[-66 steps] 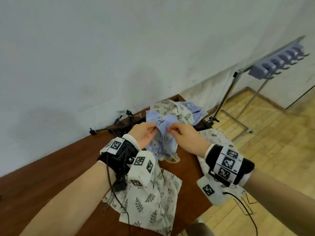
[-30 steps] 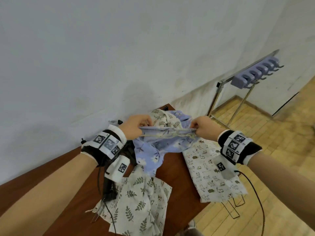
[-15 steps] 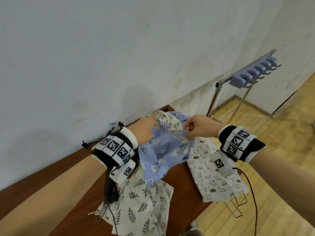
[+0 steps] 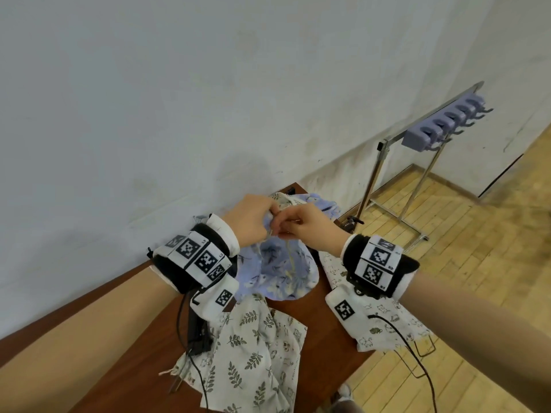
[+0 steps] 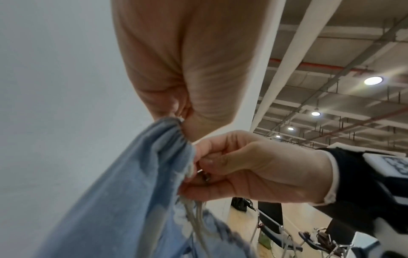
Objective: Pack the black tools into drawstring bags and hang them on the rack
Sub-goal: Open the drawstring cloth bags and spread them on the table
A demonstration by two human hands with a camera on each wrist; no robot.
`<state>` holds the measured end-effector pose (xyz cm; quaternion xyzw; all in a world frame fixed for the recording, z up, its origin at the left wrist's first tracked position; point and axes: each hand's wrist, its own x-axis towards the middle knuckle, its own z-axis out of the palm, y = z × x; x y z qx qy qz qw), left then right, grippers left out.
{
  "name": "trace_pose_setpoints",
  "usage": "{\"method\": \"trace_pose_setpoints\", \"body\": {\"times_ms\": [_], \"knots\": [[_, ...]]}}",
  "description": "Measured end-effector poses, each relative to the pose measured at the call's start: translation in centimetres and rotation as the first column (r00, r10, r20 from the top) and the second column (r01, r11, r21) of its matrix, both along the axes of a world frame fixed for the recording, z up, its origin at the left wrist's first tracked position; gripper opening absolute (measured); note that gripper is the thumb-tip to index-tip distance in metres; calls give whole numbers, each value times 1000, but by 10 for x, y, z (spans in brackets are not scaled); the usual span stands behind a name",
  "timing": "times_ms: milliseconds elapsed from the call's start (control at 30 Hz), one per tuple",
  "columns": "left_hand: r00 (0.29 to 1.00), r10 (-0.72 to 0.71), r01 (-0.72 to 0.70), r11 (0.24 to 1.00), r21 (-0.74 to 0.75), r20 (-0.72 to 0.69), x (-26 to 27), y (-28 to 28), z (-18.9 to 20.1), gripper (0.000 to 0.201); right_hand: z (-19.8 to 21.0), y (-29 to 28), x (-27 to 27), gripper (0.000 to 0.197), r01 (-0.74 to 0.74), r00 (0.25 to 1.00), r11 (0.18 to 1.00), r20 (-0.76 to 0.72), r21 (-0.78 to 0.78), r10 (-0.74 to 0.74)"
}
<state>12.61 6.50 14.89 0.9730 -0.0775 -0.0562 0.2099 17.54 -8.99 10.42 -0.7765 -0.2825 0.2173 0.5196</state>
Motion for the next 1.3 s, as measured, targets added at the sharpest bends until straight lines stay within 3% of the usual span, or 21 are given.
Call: {"method": "trace_pose_setpoints", "body": {"times_ms": [133,200,267,333,400,467,500,567,633,733,800,867,933,1033,1100,1200,1300], "knots": [[991,-34,33,999,-3,-128,-6,1,-2,37,-12,4,-6,35,185,966,978,164,99,-199],[982,-1,-2,1000,-19,-188,-8,-1,-3,43,-12,4,-14,33,180,930,970,294,160,-221],[974,57,-83,990,-113,-219,-8,-3,-3,42,-14,5,-21,30,111,895,978,411,174,-175],[957,106,-182,944,-275,-268,-8,-4,-4,58,-20,6,-19,30,79,890,989,438,125,-126],[946,150,-267,864,-427,-287,-8,-5,-8,69,-25,4,-13,28,43,899,998,434,55,-62],[939,211,-335,731,-595,-270,-7,-6,-11,66,-27,1,-15,25,-30,883,998,467,-54,52],[942,232,-334,675,-657,-241,-7,-5,-11,62,-28,0,-19,25,-80,882,990,454,-116,124],[955,248,-289,673,-681,-161,-5,-2,-10,59,-29,-3,-30,29,-220,913,944,289,-244,288],[970,230,-231,790,-567,-75,-4,1,-9,55,-28,-6,-39,29,-335,923,897,91,-289,374],[991,131,-131,986,-105,0,-4,4,-15,48,-24,-12,-34,26,-328,945,921,-84,-211,318],[993,119,-114,966,233,-11,-2,4,-22,34,-21,-17,-28,26,-350,922,924,-231,-153,311],[988,148,-123,921,369,-41,-2,5,-26,43,-19,-21,-24,26,-336,865,939,-420,-74,276],[982,157,-125,958,258,-108,-6,8,-27,60,-21,-22,-24,20,-322,843,946,-468,-45,264],[978,124,-133,990,-48,-169,-12,8,-26,74,-29,-13,-23,29,-311,914,946,-301,-89,272],[975,69,-103,983,-152,-213,-14,4,-21,76,-31,-2,-28,33,-254,953,964,-191,-75,236],[963,-45,-38,954,-297,-267,-16,-4,-17,87,-41,21,-29,30,-67,988,995,-145,-73,56],[957,-128,-3,892,-453,-259,-18,-3,-16,96,-59,36,-21,37,28,987,979,-152,-201,-59]]}}
